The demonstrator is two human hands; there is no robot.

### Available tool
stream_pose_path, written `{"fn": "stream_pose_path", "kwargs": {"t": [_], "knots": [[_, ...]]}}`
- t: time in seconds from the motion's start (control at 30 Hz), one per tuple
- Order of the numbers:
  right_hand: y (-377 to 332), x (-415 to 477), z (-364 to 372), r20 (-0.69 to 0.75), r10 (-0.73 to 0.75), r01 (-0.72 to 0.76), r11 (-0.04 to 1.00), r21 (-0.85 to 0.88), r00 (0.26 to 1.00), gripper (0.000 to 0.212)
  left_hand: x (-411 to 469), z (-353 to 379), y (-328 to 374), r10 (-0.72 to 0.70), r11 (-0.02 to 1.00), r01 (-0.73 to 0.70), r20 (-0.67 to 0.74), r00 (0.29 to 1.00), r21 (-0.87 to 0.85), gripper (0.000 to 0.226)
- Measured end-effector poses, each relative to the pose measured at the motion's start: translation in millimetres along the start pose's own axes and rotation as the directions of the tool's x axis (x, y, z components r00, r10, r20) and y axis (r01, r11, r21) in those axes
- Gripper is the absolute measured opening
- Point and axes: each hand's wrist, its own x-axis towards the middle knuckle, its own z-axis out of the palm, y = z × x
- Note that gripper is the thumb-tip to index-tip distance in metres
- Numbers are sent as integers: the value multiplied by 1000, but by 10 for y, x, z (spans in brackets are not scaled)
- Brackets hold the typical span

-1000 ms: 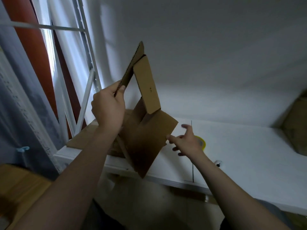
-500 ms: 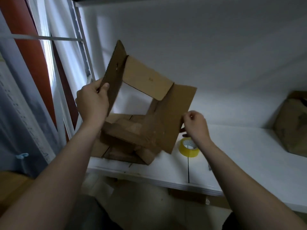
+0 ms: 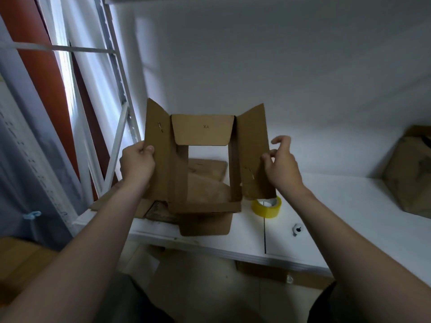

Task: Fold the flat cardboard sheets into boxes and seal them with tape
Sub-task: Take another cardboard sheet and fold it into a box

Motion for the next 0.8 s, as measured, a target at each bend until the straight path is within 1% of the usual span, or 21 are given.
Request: {"fn": "stream_pose_path", "kwargs": {"t": [0.07,0.13,0.17,0.2,0.23,0.27,0.3,0.33,0.37,0.4,0.47,0.5,0.57,0.6,0.63,0.7,0.8], "knots": [[83,-98,88,59,-27,29,999,-32,998,19,-13,20,-70,-6,1000,6,15,1000,28,24],[136,-176,110,134,-31,31,1000,4,991,14,-25,21,-94,-9,999,7,25,1000,51,21],[149,-215,106,196,-20,13,999,34,980,20,-17,20,-103,-12,998,10,22,1000,57,19],[138,-258,80,274,-9,-5,999,48,962,46,-4,17,-106,-15,998,14,18,1000,56,18],[136,-290,59,355,1,-16,999,41,935,80,5,10,-108,-20,999,19,21,1000,50,19],[119,-331,45,425,16,-10,1000,-15,905,112,10,5,-105,-24,999,23,25,999,40,21],[94,-378,47,481,17,36,994,-101,877,135,10,5,-100,-19,999,18,25,1000,36,23],[65,-431,67,528,15,103,976,-194,849,148,8,9,-99,-6,999,5,24,1000,39,25],[46,-480,110,545,18,161,947,-278,838,153,-2,19,-93,11,999,-12,24,1000,45,26],[41,-515,172,526,19,191,920,-342,850,153,-22,29,-84,26,998,-27,28,999,49,26],[33,-551,287,396,-9,186,892,-411,918,141,-71,48,-57,47,998,-49,55,997,30,26],[36,-553,339,318,-34,171,894,-415,947,130,-86,45,-49,53,999,-54,79,995,9,26],[45,-538,392,188,-82,150,911,-383,979,107,-101,36,-63,65,998,-62,111,992,-26,21],[60,-519,404,140,-94,139,921,-363,986,99,-114,29,-75,72,997,-68,119,990,-33,18],[64,-503,409,104,-97,128,928,-350,990,96,-127,19,-90,81,996,-77,122,989,-38,17],[52,-494,424,57,-104,118,928,-355,993,104,-169,2,-102,102,994,-96,127,987,-49,21],[-7,-533,529,68,-160,173,909,-378,985,130,-253,8,-105,127,992,-123,128,984,-38,25]]}}
